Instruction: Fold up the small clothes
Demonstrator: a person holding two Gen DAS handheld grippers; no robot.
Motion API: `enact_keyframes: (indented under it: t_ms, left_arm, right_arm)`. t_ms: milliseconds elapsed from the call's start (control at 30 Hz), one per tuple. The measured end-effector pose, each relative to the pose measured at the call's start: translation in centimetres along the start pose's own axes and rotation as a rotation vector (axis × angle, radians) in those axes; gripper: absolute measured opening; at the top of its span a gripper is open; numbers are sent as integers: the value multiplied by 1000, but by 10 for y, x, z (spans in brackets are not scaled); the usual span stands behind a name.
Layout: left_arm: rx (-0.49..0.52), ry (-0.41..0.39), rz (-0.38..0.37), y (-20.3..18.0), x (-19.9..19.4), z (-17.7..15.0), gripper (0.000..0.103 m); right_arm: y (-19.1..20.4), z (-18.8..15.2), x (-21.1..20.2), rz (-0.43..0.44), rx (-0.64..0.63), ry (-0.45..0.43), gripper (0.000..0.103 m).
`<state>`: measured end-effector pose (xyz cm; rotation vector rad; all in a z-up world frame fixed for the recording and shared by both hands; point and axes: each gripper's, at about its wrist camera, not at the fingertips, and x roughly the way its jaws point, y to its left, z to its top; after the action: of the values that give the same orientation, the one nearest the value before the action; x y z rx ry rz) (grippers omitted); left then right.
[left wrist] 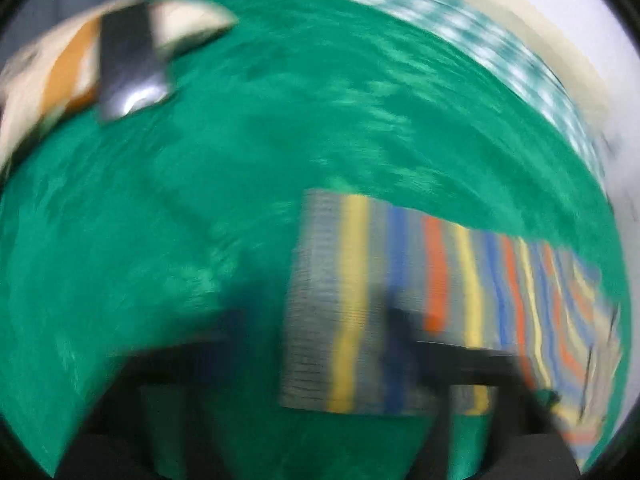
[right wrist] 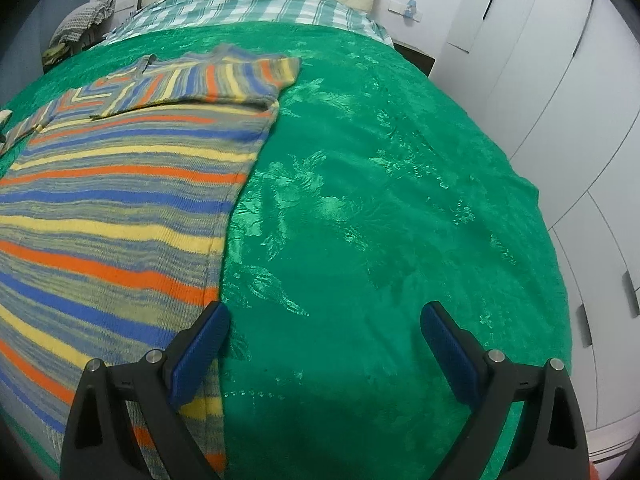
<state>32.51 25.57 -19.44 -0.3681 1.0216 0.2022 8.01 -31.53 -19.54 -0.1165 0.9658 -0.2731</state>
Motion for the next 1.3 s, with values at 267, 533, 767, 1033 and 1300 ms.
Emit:
enact_keyframes:
  t_ms: [267,533,767,1033,1300]
  left_arm:
    - [338,-159,-133,-131,-115,4,2]
    - [621,-186,-362,-327,-151,-100,4]
    - [678,29,-342,-339,-111,-202,83]
    - [625,-111,-156,-178,-176,-219,97]
    - [389,-141,24,-74,-151,-192,98]
  right_arm:
    - [-8,5,-6,40,40,-22,96]
    - [-6,4,-13,65,38,-32,96]
    - [-17,3,-13,56,73,-25,96]
    - [-25,8,-8,78,126,-16,96]
    - [-33,9,-10,57,154,-58,96]
